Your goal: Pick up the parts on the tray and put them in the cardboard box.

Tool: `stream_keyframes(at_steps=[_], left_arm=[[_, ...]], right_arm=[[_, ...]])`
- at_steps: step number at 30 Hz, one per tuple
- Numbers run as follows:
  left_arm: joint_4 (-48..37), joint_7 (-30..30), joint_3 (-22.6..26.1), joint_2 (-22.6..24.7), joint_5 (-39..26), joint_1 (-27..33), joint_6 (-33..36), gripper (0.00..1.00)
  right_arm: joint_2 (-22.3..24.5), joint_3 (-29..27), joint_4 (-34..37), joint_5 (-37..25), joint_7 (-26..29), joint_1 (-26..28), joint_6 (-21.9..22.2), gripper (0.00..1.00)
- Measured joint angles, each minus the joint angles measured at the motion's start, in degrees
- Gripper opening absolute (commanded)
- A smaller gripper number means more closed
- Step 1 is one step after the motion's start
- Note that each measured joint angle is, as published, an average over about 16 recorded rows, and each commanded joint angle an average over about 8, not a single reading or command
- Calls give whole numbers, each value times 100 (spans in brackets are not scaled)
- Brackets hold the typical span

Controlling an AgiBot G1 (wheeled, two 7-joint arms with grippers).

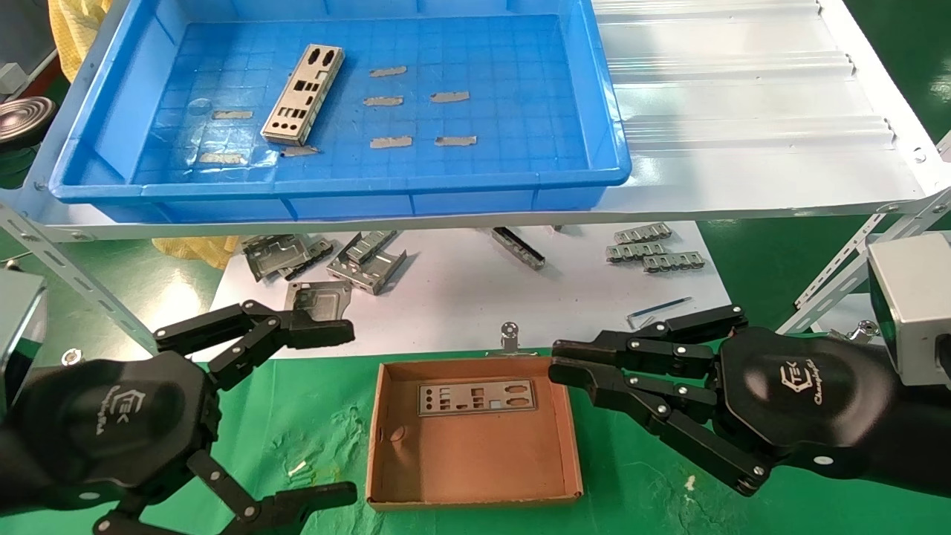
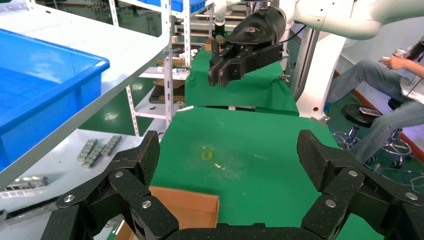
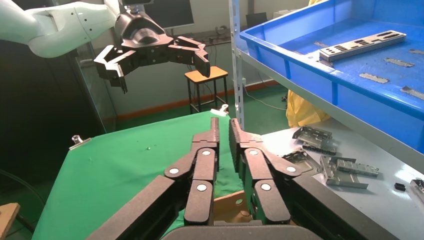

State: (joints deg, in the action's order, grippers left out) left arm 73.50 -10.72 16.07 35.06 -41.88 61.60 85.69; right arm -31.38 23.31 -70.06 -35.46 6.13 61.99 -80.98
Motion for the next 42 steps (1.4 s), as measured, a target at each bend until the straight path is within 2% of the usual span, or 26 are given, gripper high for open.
stream_keyframes(at_steps=[11,13,16,20,21,22,25,32,37,42], left_arm=[[0,0,0,0,0,0,0,100],[0,0,0,0,0,0,0,100],[0,0,0,0,0,1,-1,100],[-14,-7,2,19,-30,54,-38,100],[-27,-13,6,31,-51,91,-57,100],[-44,-19,11,46,-81,138,-84,100],[-113,-25,38,120,-238,351,-213,100],[-545,-142,239,507,-922,1266,-696,100],[-1278,-245,520,994,-1659,2178,-1145,100],[-2354,-281,847,1579,-2378,3064,-1583,100]], right_arm=[[0,0,0,0,0,0,0,0],[0,0,0,0,0,0,0,6],[0,0,0,0,0,0,0,36],[0,0,0,0,0,0,0,84],[0,0,0,0,0,0,0,92],[0,0,0,0,0,0,0,96],[0,0,0,0,0,0,0,100],[0,0,0,0,0,0,0,100],[0,0,0,0,0,0,0,100],[0,0,0,0,0,0,0,100]])
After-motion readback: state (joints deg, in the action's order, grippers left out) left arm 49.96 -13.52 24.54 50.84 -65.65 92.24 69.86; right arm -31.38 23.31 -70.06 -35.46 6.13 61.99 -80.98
